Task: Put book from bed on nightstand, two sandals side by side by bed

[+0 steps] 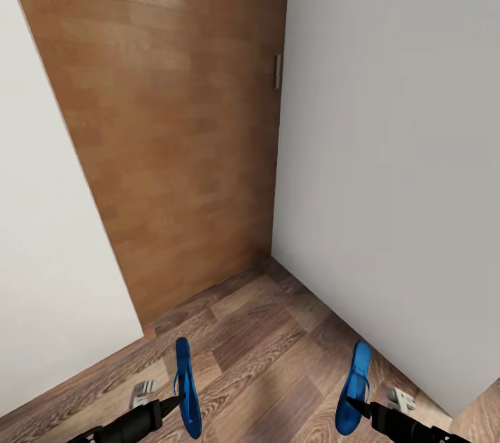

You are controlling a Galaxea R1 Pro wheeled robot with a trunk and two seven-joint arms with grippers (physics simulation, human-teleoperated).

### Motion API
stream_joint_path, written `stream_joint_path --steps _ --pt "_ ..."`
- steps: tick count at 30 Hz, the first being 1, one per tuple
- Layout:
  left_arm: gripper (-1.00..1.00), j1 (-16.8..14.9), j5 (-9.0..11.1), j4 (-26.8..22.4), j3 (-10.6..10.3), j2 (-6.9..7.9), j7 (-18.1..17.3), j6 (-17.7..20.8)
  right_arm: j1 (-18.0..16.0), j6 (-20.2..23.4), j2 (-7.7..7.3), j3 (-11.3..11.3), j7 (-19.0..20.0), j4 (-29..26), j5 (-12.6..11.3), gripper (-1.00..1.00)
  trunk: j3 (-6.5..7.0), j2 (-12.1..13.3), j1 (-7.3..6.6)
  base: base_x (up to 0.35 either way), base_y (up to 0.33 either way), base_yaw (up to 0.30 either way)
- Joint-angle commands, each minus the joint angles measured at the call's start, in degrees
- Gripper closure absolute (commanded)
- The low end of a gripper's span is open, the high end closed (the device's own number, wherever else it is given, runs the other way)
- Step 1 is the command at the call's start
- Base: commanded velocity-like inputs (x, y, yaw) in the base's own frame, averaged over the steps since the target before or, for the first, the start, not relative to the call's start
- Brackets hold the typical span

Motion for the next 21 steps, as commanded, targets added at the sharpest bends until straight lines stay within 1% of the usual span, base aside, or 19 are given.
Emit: stream_joint_path --steps 1,10,16,21 --pt "1.0 -0.01 0.37 -0.01 0.09 -0.03 -0.22 0.6 -0.03 0.63 0.01 -0.15 0.01 0.01 -0.49 1.0 -0.05 -0.02 -0.01 0.0 0.0 -0.198" --pt "1.0 -0.01 0.38 -0.01 0.09 0.0 -0.22 0.6 -0.03 0.63 0.01 -0.15 0.04 0.01 -0.48 1.0 -0.05 -0.02 -0.01 0.003 0.0 -0.198" --pt "1.0 -0.01 0.34 -0.01 0.07 -0.04 -0.22 0.63 -0.03 0.63 0.01 -0.15 0.04 0.01 -0.48 1.0 -0.05 -0.02 -0.01 0.172 0.0 -0.196" --pt "1.0 -0.01 0.33 -0.01 0.09 -0.03 -0.22 0.61 -0.03 0.63 0.01 -0.15 0.04 0.01 -0.48 1.0 -0.05 -0.02 -0.01 0.034 0.0 -0.196"
